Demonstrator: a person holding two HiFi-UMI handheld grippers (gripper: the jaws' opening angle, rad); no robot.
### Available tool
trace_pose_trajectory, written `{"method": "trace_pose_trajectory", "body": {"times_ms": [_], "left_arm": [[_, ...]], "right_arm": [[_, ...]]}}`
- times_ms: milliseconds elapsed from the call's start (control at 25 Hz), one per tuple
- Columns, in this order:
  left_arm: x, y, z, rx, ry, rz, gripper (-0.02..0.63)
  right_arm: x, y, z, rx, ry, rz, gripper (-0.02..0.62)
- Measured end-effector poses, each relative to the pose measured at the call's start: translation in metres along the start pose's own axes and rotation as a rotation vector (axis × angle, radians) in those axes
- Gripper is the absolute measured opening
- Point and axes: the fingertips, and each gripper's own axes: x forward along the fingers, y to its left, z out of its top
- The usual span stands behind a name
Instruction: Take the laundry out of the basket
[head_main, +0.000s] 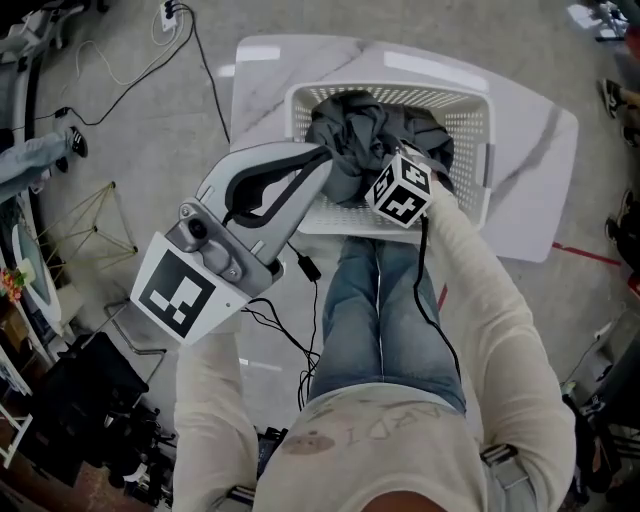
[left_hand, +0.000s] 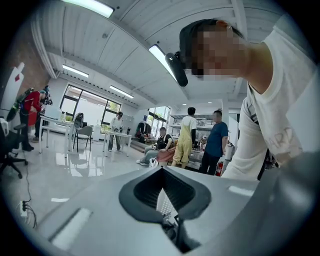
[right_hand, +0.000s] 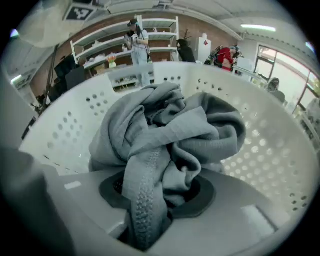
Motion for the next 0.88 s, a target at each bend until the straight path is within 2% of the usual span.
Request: {"method": "trace_pose_trajectory", "body": {"times_ms": [160,400,680,880], "left_arm": [[-0.007,-0.015,0.027,0.026,-0.009,0.009,0.0],[-0.016,-0.047,0.082,0.069,-0.055,0.016,0.0],[-0.029,-0.081,0.154,0.135,-0.13,0.045,0.0],[-0.039,-0.109,0.191,0.155,-0.174,0.055,0.0]], "right_arm": [[-0.071,0.0,0.036,0.103,-0.17,-0.015,0.19],[-0.198,-0.004,0.088,0.23,-0.436,-0.095,0.192],[-0.343,-0.007,0.126,0.304,-0.711,-0.228,0.193],[-0.436,0.007,0.139,0.313,-0.859,-0.322,0.193]]}}
